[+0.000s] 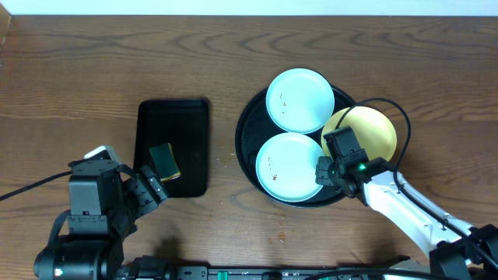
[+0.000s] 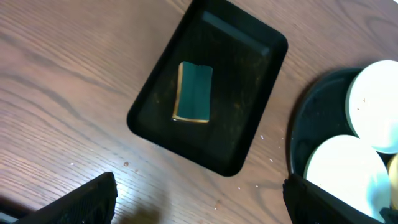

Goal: Clean dirty plates on tray and stack at the side

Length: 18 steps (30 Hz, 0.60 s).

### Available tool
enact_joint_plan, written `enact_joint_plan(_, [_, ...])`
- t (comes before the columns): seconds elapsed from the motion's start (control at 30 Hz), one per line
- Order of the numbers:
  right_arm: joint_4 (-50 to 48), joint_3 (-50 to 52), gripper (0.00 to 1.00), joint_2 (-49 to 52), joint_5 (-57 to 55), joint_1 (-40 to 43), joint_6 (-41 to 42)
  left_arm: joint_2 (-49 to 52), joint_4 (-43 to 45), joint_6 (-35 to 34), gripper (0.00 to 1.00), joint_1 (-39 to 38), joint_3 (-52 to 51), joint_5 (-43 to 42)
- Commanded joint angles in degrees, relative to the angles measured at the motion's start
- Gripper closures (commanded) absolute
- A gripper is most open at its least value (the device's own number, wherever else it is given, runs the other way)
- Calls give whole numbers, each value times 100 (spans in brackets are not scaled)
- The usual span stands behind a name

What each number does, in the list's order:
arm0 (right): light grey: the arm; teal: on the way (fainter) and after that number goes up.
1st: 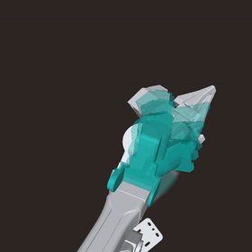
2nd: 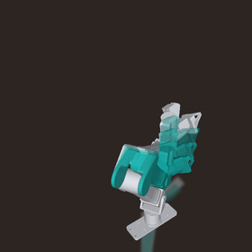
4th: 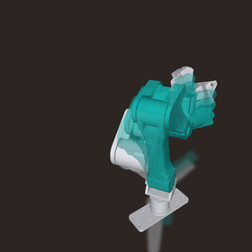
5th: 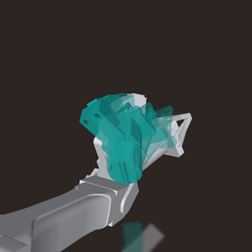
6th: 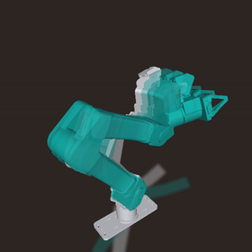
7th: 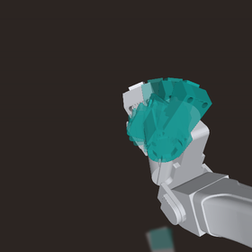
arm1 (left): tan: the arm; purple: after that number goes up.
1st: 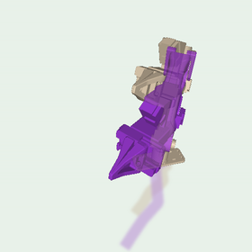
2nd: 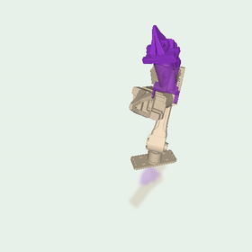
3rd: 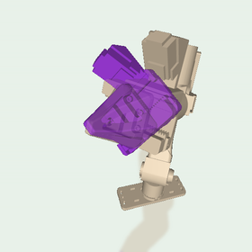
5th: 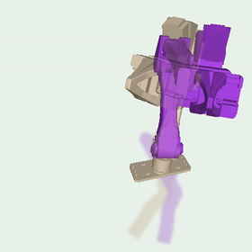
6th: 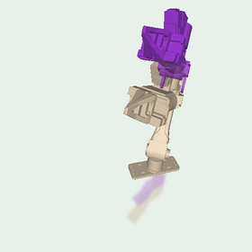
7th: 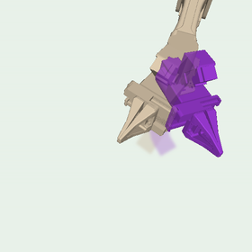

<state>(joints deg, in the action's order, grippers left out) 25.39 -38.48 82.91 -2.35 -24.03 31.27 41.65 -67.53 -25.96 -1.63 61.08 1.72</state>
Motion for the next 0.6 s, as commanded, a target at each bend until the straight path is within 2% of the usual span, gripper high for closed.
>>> enact_joint_plan(0.0, [-105, 31, 79, 210, -39, -48, 42, 92, -35, -70, 14, -7, -87, 201])
enact_joint_plan(0.1, [-315, 31, 77, 398, -2, -48, 42, 162, -37, -70, 14, -7, -87, 203])
enact_joint_plan(0.37, [-452, 31, 81, 485, 31, -48, 39, 627, 35, -72, 15, -7, -87, 564])
enact_joint_plan(0.57, [-402, 31, 94, 485, 22, -48, -122, 1585, 295, -72, 15, -7, -85, 564])
